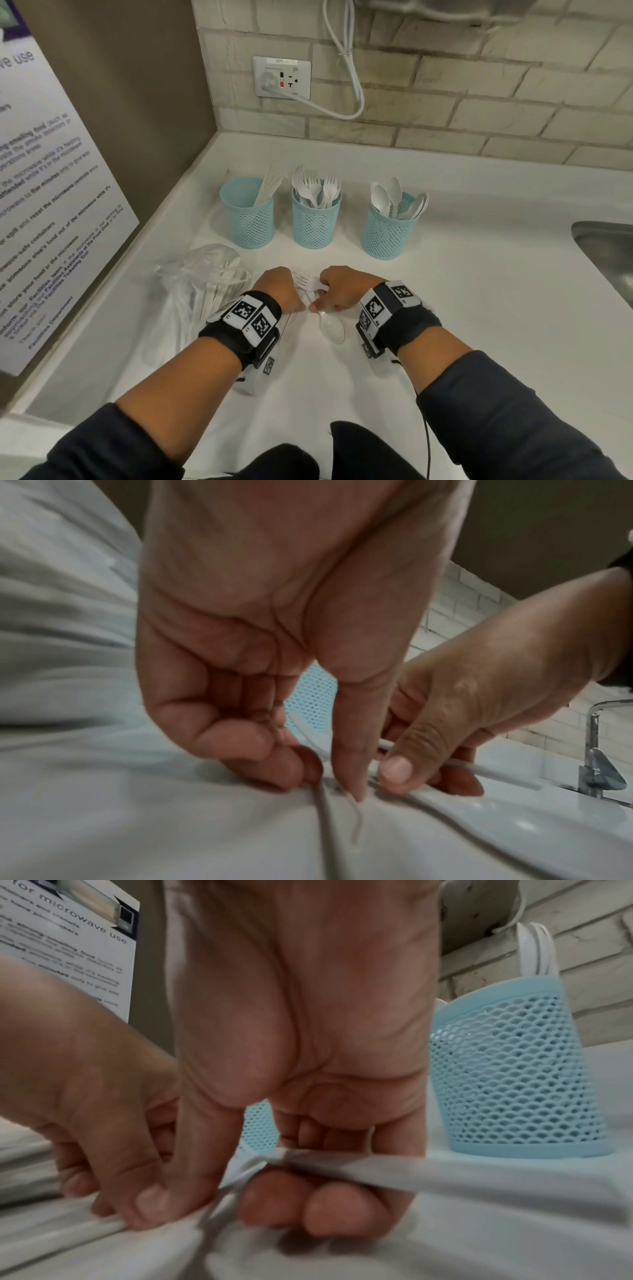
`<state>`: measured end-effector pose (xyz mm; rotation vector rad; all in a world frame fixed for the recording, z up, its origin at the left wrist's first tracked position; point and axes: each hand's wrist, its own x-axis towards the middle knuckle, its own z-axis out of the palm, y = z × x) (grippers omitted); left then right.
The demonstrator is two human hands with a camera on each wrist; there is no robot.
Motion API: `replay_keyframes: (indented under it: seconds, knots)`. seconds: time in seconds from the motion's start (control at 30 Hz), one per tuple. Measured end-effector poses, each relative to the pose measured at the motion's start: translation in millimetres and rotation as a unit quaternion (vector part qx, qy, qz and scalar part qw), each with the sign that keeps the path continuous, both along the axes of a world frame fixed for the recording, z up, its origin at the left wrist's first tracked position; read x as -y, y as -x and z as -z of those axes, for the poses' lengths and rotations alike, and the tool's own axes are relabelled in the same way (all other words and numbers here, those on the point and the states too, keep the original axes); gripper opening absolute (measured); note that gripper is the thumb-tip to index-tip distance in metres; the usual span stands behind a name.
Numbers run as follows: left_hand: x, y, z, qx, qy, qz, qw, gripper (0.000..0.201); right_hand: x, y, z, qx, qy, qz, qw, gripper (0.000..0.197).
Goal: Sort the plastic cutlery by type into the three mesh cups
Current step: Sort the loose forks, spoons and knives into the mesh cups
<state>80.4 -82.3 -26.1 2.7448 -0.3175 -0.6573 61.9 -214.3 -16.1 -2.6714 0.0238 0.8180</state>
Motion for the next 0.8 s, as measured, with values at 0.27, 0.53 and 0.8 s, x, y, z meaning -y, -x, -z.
replay_keyframes:
  seconds: [0.27,0.53,0.8]
  knots:
    - [-0.8,-2.0,1.3,0.019,0.008,-0.034,0.999,0.033,6.5,-1.6,-1.4,0.014,-0.006,0.061,0.998,0.035]
    - [-4.5,-7.3,-0.5,-0.172,0.288,-0.213,0.918,0.029,12.3,1.5,-7.9,-0.068,-0.228,0.248,0.939,0.029]
    - [-11.7,-3.3,-2.3,-0.293,0.425,-0.198,0.833,0.017,1.0,-2.6,-15.2,-0.105,-0.322,0.250,0.907,0.008]
